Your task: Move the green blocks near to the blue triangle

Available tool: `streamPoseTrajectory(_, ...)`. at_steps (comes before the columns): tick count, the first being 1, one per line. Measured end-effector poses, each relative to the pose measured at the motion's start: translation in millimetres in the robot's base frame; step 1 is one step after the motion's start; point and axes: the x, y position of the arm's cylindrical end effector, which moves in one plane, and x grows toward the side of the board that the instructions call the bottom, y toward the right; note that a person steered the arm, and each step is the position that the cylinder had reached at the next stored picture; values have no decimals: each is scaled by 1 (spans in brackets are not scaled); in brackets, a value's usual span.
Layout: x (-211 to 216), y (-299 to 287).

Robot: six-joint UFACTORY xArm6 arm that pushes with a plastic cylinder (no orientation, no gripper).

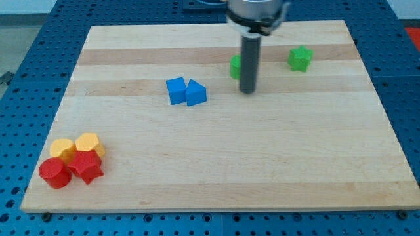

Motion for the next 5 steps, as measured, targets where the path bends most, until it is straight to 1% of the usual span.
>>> streamPoseTrajectory(1, -8, 72)
streamPoseTrajectory(2, -53, 144)
streamPoseTrajectory(3, -101, 157)
streamPoseTrajectory(4, -100, 97)
streamPoseTrajectory(5, -81, 63)
